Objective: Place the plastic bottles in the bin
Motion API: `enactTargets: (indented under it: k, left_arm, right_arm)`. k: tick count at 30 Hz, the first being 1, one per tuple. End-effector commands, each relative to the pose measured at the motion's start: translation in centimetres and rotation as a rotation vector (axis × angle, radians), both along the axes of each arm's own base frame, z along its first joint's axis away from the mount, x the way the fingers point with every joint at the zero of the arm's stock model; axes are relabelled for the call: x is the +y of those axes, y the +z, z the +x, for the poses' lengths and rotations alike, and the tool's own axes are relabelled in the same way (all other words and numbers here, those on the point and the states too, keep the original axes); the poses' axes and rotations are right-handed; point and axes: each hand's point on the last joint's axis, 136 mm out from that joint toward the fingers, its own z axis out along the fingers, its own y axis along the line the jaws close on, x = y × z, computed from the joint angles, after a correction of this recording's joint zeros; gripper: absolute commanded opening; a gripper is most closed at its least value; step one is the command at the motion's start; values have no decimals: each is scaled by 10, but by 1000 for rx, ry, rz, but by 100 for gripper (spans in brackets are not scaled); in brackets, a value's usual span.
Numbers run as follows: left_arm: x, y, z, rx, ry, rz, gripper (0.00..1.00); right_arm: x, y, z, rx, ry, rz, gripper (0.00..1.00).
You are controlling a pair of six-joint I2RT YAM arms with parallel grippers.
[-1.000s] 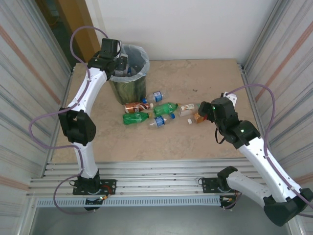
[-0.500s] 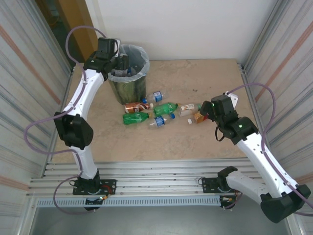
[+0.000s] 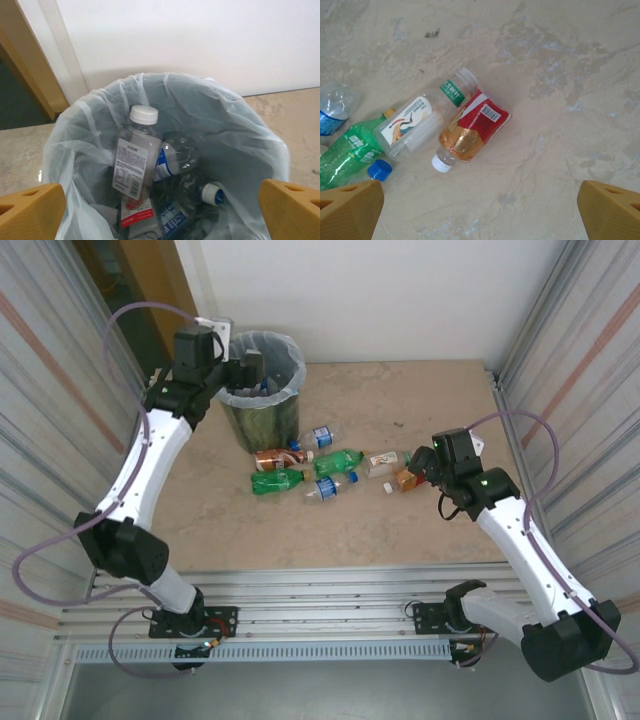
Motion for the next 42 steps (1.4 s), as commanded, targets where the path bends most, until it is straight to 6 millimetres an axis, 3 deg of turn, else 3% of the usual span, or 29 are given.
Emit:
enactTargets:
  k: [1, 5, 9, 15, 27, 42]
  left_arm:
    - [-14, 16, -23, -76, -43, -72, 99]
    - [-26, 10, -52, -109, -81, -138, 99]
    - [-37, -9, -75, -93, -117, -196, 99]
    - [-47, -39, -96, -53, -134, -275, 99]
    - [-52, -59, -97, -6, -133, -301, 99]
    - [-51, -66, -94, 10, -118, -291, 99]
  right_arm:
    - [4, -13, 4, 15, -16, 64, 98]
    - [1, -26, 10, 34, -37, 106, 98]
    - [0, -39, 15, 57, -48, 154, 98]
    - [2, -61, 23, 98, -56, 208, 98]
    - [12, -99, 45, 167, -55, 272, 100]
    - [22, -146, 62, 242, -66, 312, 90]
